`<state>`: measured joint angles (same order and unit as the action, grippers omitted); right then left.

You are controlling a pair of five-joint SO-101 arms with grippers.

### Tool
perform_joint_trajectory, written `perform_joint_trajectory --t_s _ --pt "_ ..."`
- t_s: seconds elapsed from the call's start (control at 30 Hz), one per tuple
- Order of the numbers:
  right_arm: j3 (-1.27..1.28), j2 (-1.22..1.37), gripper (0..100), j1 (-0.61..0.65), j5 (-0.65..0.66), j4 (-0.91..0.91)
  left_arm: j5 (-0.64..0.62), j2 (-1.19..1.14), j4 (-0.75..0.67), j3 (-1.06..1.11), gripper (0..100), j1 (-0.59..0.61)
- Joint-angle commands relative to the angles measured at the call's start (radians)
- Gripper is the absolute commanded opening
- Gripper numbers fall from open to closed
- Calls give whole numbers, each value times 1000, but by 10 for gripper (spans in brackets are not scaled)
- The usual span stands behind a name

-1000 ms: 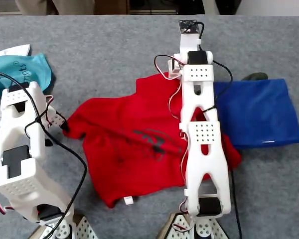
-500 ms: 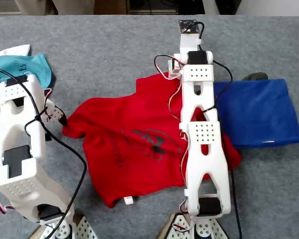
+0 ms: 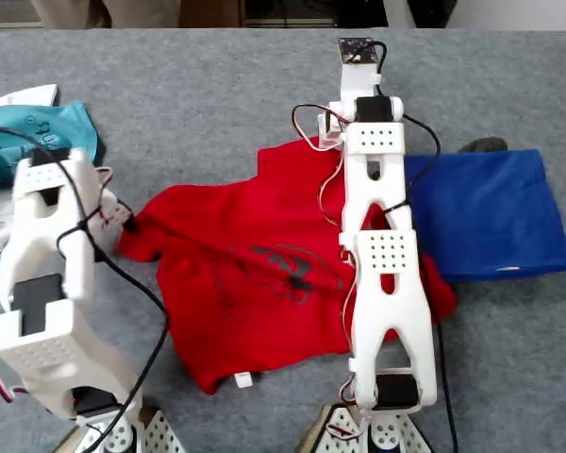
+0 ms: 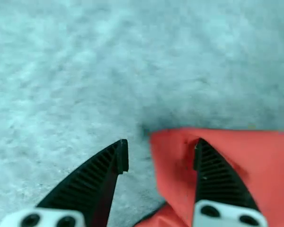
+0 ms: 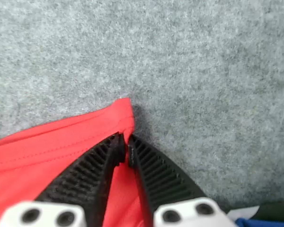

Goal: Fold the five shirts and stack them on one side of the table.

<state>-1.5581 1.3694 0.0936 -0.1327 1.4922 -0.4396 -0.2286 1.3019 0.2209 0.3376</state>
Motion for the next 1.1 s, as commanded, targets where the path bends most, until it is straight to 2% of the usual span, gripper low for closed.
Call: perform_joint_trajectory --t_s 0.0,0.37,0.5,0.63,0.73,0.83,1.0,1.07 --pt "-41 -7 3 -13 -5 -23 -5 41 35 -20 232 35" --pt "-41 -7 3 -13 -5 -23 -6 38 -57 52 232 -95" --pt "-41 -7 3 -13 -5 -23 -8 -30 -84 58 232 -112" --pt "-41 -7 3 -13 -5 -23 -12 -157 -44 -34 203 -83" --pt "-41 -7 3 -13 -5 -23 -54 -237 29 -141 123 -78" --pt "-41 -7 3 -13 -5 -23 -61 -292 44 -206 34 -78" --pt "-41 -7 3 -13 -5 -23 -58 -303 46 -293 27 -77" --pt "-48 -12 3 -13 -5 -25 -44 -294 87 -373 27 -77"
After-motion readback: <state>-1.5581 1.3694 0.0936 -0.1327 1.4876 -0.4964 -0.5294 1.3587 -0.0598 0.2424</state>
